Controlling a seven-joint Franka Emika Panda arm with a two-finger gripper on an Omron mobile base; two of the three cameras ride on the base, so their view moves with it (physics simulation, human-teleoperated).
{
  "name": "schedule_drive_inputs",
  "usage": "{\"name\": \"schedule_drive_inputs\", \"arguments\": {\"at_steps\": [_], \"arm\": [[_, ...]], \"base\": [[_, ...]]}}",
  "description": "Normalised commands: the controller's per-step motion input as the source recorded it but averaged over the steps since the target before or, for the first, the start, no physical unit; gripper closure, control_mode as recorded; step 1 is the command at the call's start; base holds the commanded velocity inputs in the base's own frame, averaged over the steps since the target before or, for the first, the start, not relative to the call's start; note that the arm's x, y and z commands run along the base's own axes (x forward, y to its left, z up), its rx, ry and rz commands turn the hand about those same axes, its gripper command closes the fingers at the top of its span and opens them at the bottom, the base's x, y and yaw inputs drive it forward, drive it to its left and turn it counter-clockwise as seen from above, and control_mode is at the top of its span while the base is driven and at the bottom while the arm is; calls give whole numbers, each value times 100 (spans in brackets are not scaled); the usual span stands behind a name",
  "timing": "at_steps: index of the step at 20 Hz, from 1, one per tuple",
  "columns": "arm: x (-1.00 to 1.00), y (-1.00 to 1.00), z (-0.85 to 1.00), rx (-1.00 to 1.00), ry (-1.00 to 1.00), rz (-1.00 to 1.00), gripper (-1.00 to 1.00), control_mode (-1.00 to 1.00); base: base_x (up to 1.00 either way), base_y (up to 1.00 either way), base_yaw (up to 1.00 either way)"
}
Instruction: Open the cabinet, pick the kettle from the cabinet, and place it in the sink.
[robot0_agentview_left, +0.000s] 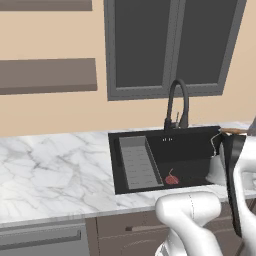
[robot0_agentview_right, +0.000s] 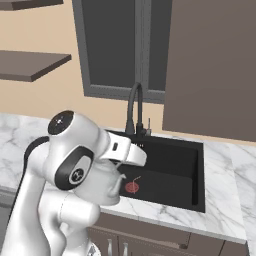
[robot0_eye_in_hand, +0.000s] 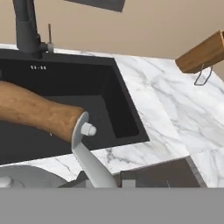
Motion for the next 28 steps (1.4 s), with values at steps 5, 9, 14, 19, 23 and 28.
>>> {"name": "schedule_drive_inputs", "arguments": {"at_steps": [5, 9, 14, 19, 23, 28], "arm": [[23, -13, -8, 16, -1, 14, 100, -100], [23, -4, -11, 15, -8, 14, 100, -100], [21, 0, -14, 10, -11, 11, 100, -100], [17, 5, -21, 5, -12, 3, 100, -100], [18, 2, -20, 0, -11, 0, 100, -100], [25, -3, -14, 0, -2, 0, 100, -100]], "base": [[0, 0, 0], [0, 0, 0], [0, 0, 0], [0, 0, 0], [0, 0, 0], [0, 0, 0]]}}
